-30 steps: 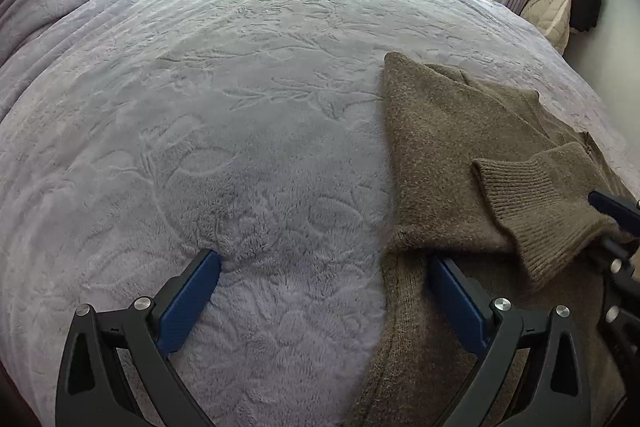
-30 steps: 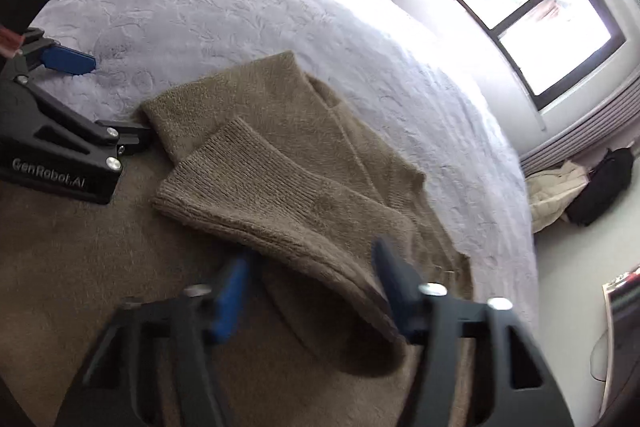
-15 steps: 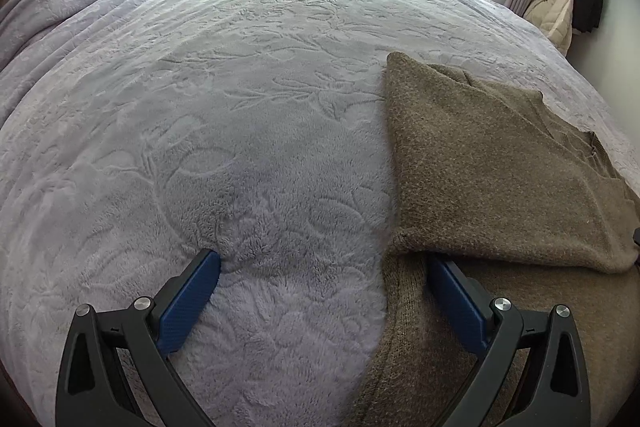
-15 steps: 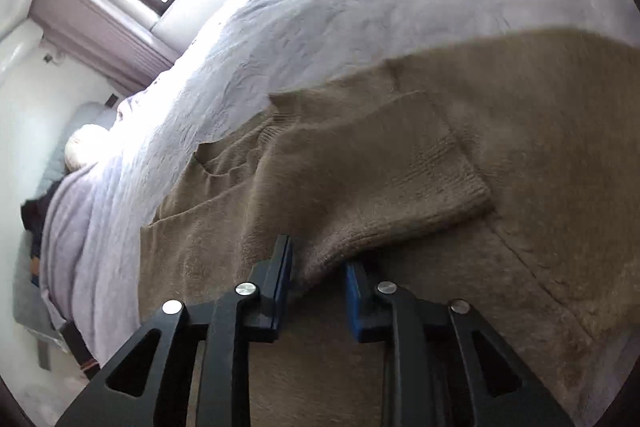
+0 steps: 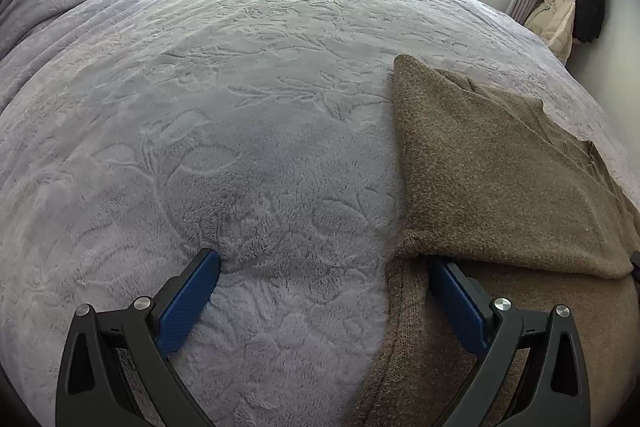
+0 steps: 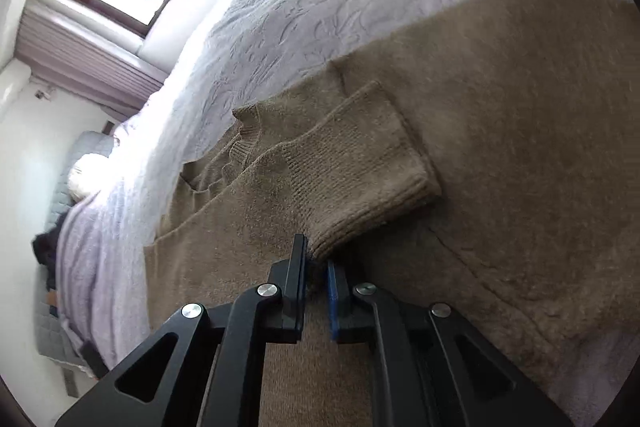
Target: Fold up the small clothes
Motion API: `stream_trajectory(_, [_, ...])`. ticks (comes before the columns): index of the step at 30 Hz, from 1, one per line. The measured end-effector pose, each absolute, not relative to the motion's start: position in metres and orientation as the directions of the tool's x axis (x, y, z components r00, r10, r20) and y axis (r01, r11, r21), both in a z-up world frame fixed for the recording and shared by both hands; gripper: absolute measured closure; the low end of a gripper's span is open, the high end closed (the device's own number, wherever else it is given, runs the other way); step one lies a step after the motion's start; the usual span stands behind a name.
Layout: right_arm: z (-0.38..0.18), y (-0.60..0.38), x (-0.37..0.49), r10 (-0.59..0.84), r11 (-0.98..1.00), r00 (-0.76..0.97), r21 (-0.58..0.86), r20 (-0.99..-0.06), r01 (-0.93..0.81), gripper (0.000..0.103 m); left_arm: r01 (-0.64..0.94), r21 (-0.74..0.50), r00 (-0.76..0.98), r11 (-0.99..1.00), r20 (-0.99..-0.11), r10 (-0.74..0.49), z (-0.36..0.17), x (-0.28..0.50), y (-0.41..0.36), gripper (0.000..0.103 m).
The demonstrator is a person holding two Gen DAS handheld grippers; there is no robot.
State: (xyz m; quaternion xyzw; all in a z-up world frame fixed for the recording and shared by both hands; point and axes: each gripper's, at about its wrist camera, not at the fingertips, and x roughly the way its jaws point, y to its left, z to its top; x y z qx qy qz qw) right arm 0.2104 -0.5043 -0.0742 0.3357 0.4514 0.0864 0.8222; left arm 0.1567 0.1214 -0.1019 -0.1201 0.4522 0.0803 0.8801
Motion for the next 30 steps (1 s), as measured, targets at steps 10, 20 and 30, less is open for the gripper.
stream_trajectory(10, [-0.06, -0.532, 0.09, 0.499, 0.746, 0.61, 0.664, -0.615, 0.059, 0.043, -0.25, -0.127, 0.579, 0.96, -0.814, 0.043, -0.102, 0.157, 0.116, 0.0])
stream_trajectory(20, [-0.072, -0.538, 0.042, 0.496, 0.738, 0.652, 0.674, -0.573, 0.031, 0.043, -0.236, -0.087, 0.561, 0.968, -0.825, 0.063, -0.061, 0.125, 0.103, 0.001])
stream_trajectory(30, [-0.077, -0.542, 0.008, 0.496, 0.752, 0.693, 0.658, -0.524, -0.04, 0.042, 0.048, -0.058, 0.561, 0.997, -0.825, -0.075, -0.041, 0.054, -0.016, 0.001])
